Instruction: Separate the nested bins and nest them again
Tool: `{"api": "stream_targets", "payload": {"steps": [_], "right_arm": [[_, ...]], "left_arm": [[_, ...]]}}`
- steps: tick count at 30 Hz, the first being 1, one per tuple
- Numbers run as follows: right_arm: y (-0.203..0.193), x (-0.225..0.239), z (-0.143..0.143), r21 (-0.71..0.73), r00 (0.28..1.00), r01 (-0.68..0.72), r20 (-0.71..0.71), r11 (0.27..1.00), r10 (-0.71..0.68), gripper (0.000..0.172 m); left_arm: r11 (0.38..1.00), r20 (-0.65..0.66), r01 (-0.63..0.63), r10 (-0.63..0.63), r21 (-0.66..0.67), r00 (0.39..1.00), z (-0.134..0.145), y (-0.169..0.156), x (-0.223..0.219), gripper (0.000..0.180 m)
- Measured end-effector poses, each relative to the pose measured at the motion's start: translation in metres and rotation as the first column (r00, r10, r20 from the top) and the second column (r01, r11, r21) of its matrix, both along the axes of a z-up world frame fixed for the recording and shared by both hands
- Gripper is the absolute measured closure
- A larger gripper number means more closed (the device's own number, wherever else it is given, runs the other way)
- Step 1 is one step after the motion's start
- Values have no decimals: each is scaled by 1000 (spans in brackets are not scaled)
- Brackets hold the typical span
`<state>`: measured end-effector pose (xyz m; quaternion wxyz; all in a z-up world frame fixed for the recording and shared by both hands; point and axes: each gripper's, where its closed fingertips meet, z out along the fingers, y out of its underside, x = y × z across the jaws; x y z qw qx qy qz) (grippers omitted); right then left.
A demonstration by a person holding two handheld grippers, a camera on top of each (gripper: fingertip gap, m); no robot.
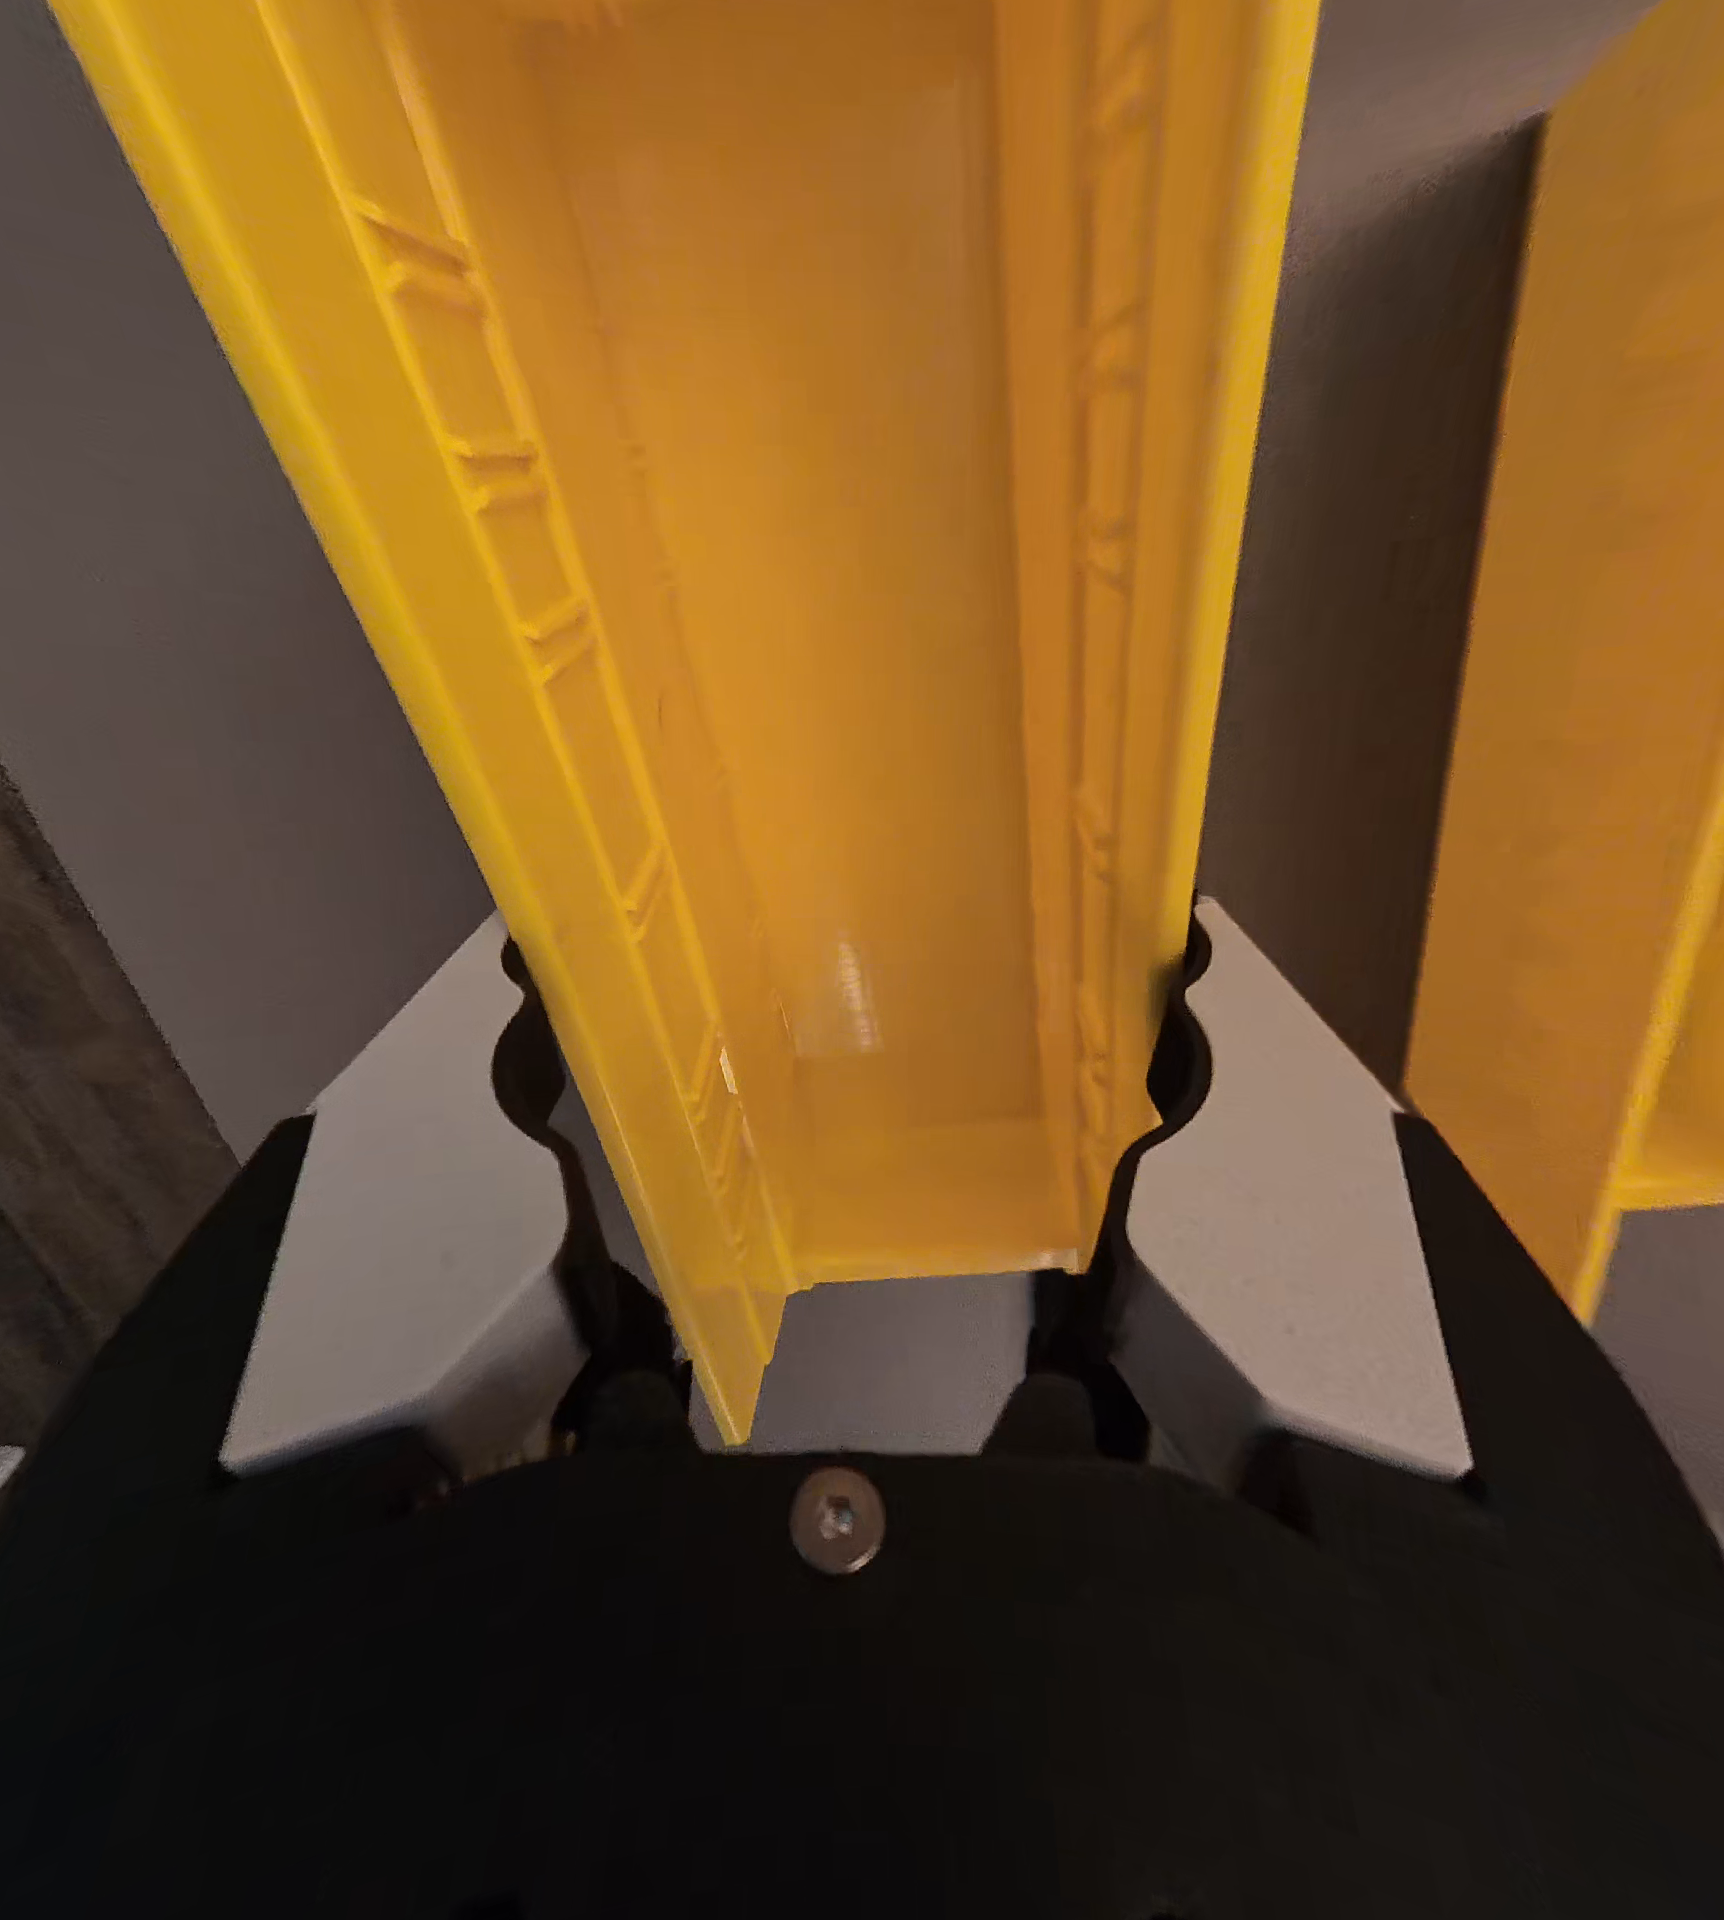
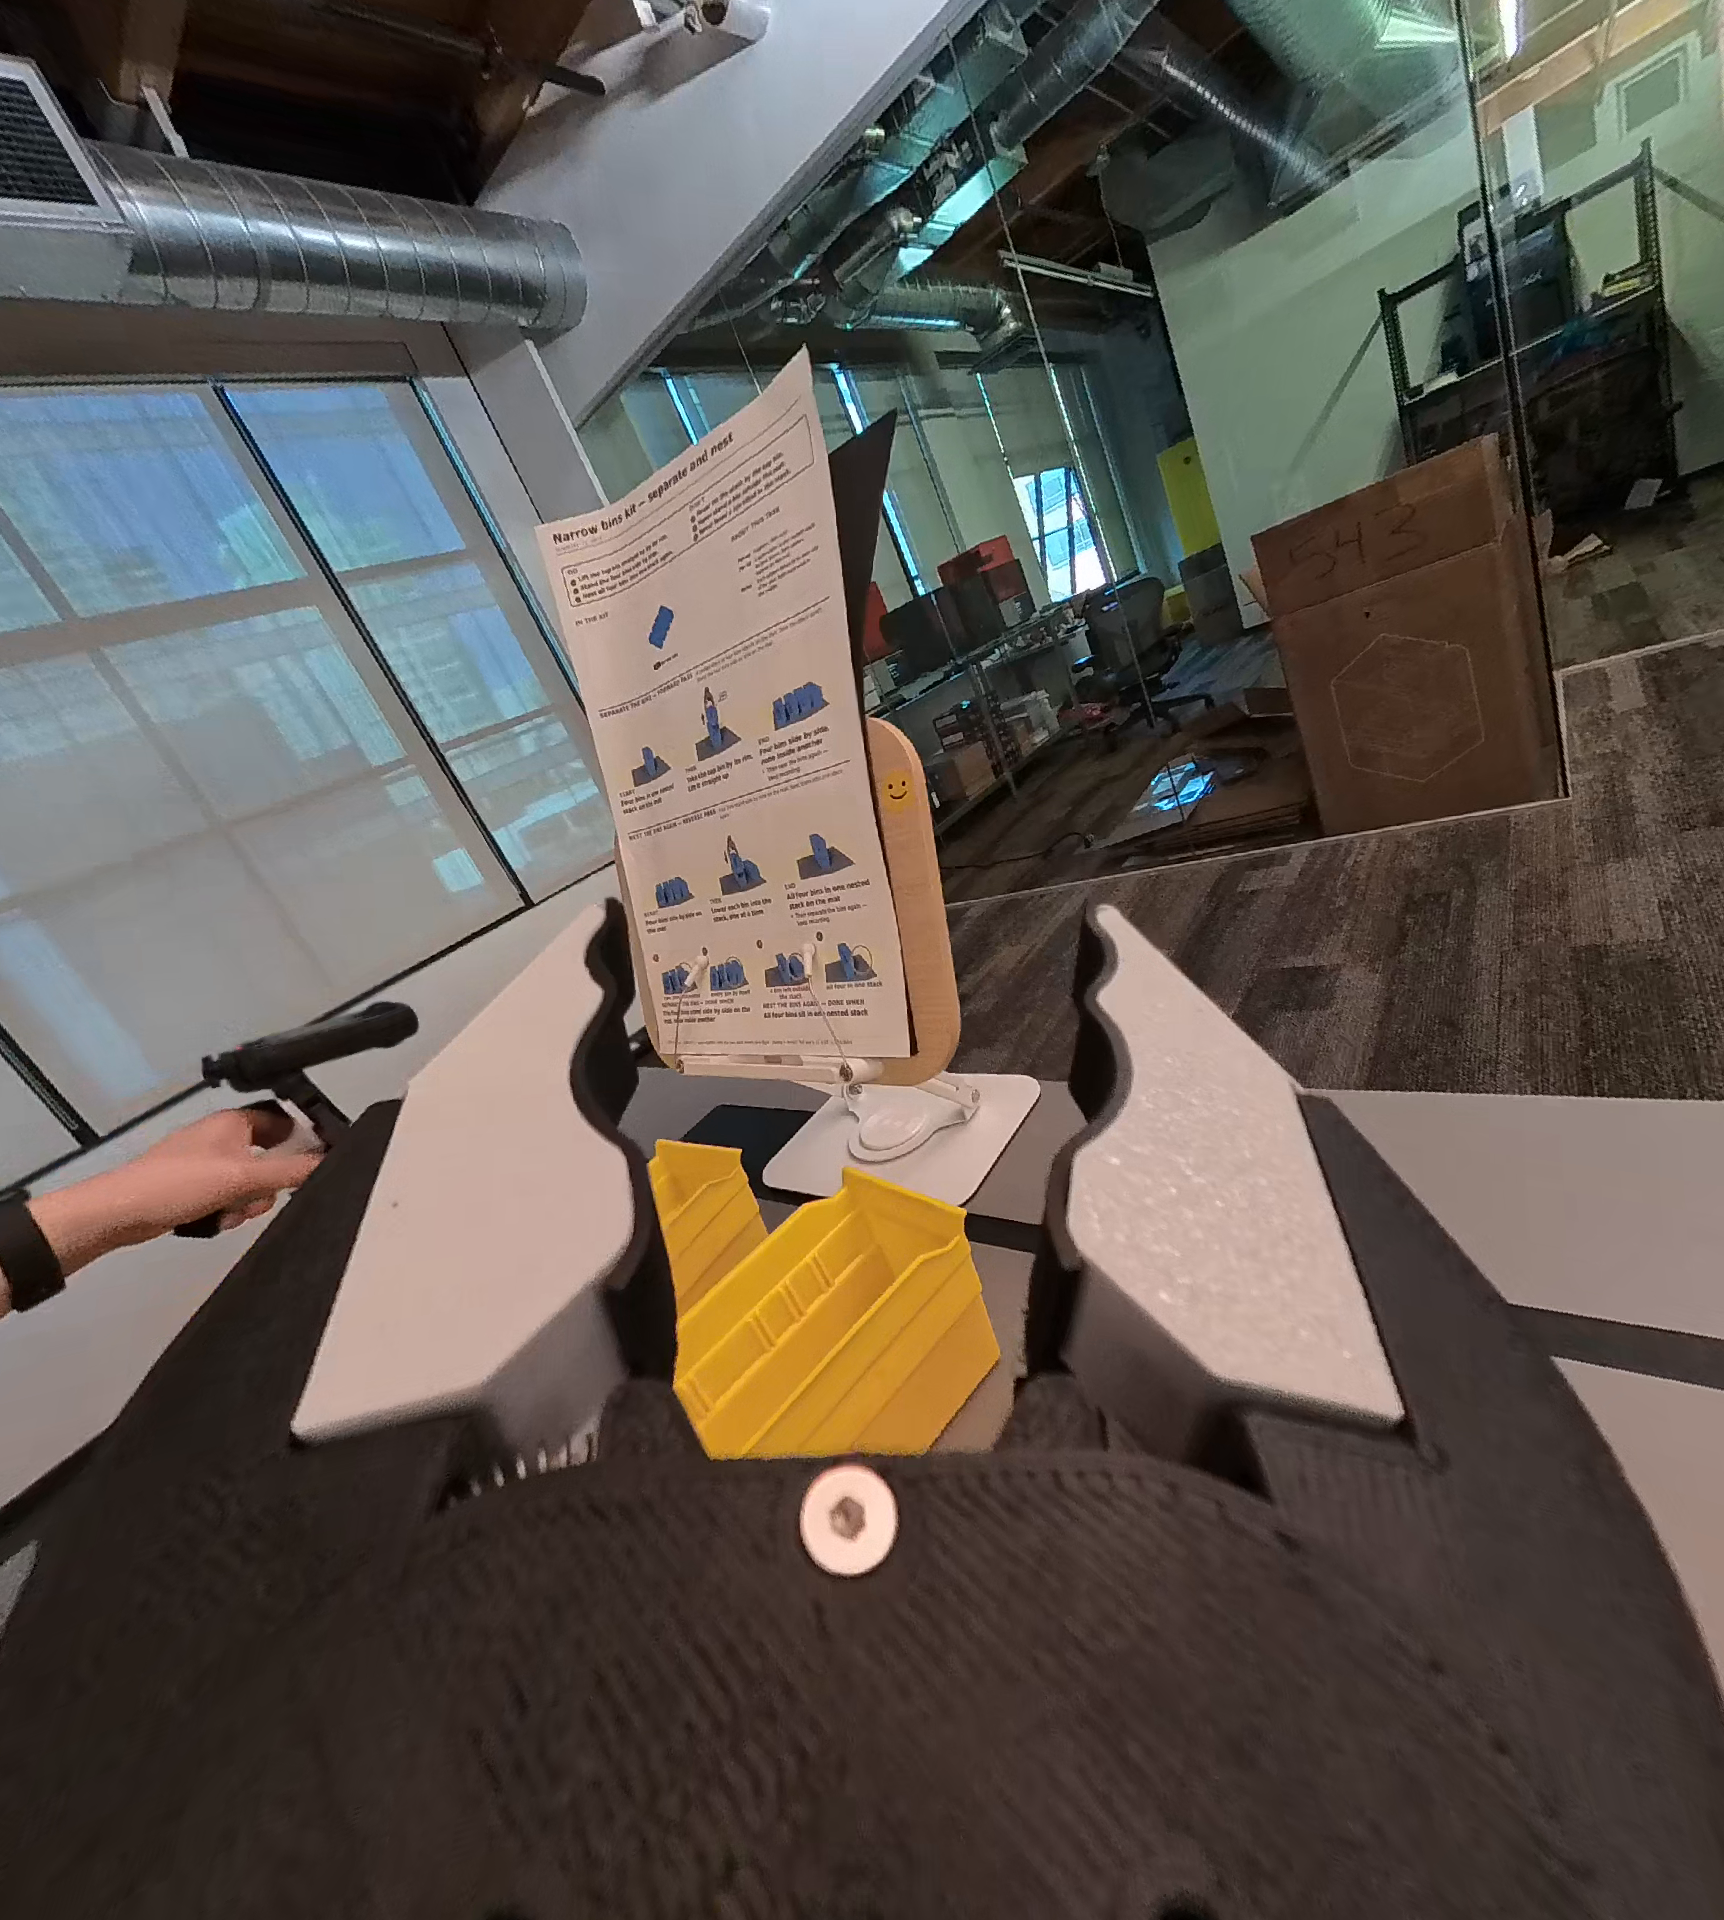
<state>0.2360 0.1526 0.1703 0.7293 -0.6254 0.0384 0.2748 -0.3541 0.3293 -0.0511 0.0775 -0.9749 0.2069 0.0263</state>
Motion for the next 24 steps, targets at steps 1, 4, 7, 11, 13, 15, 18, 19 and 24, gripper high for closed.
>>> {"api": "stream_targets", "payload": {"steps": [1,4,7,11,13,15,18,19,24], "right_arm": [[2,-2,-1,-6,1000,-1,7,1000,1,86],[5,-7,-4,-20,1000,-1,24,1000,2,86],[9,-12,-6,-31,999,-2,43,1000,4,86],[13,-19,-10,-50,998,-11,65,999,15,86],[15,-22,-12,-58,997,-14,73,998,19,86],[17,-24,-14,-66,996,-17,81,998,23,86],[19,-27,-16,-78,995,-21,94,997,28,86],[20,-28,-17,-81,995,-21,96,996,29,86],[21,-29,-18,-88,994,-24,102,996,33,86]], "left_arm": [[1000,-1,5,-5,-1,1000,-8,2,-5,63],[1000,12,-4,4,-27,1000,-29,2,-15,63],[998,37,-27,30,-60,999,-48,-3,-17,59],[999,69,0,3,-40,998,-47,0,-14,61],[999,61,10,-8,-38,998,-47,-1,-13,60],[999,52,10,-8,-36,999,-48,-2,-13,58],[999,50,5,-3,-37,999,-49,-3,-12,53],[999,57,2,1,-42,998,-49,-4,-12,51],[999,212,-45,46,-11,976,-26,-2,1,68]]}}
